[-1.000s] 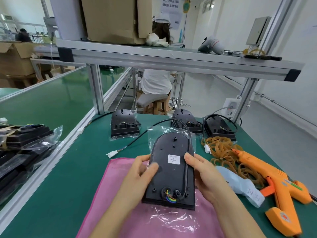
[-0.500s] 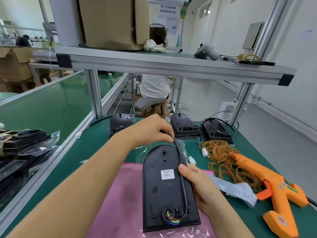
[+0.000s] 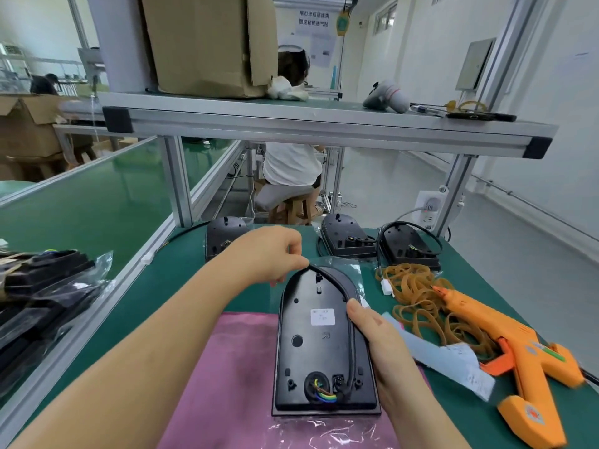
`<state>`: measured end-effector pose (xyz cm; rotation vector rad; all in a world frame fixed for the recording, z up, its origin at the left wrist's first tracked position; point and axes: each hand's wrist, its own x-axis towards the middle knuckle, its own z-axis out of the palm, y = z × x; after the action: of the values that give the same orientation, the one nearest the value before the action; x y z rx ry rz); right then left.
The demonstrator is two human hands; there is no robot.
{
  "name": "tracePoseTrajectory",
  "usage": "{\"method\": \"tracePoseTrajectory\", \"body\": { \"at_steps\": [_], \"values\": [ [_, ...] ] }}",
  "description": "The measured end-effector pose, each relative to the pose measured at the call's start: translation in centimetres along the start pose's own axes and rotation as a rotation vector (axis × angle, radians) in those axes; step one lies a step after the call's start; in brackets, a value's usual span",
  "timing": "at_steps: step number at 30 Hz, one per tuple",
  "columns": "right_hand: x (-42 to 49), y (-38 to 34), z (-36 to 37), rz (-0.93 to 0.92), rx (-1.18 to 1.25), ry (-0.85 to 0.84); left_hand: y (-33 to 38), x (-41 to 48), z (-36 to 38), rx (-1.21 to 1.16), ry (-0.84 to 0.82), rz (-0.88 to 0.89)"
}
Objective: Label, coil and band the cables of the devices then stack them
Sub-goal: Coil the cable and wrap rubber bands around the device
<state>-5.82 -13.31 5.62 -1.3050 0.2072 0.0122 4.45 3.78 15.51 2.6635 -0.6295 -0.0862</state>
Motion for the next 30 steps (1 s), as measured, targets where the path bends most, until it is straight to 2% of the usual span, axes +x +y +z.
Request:
{"method": "tracePoseTrajectory", "body": {
  "at_steps": [7,10,14,20,25,28,30],
  "values": [
    [-0.2,0.2,0.4,-0.030,-0.010,0.055,0.6,-0.7,0.7,-0.225,-0.141,-0.145],
    [0.0,0.1,0.6,-0.039,-0.040,0.026,0.7,-0.4,-0.1,-0.166,-0.057,-0.117],
    [0.1,0.4,0.7,0.001,0.048,-0.003,0.5,0.2,-1.2,0.018,0.088,-0.053],
    [0.4,1.1,0.2,-0.003,0.093,-0.054,0.1,0.1,-0.9,0.142,0.096,-0.064],
    [0.4,1.2,0.2,0.012,0.006,-0.070,0.2,0.1,-0.4,0.185,0.153,-0.070],
    [0.3,1.1,0.4,0.039,-0.014,-0.063,0.4,0.0,0.1,0.159,0.147,-0.084],
    [0.5,0.9,0.4,0.047,0.016,-0.027,0.6,0.0,0.2,0.053,0.079,-0.109]
  ]
}}
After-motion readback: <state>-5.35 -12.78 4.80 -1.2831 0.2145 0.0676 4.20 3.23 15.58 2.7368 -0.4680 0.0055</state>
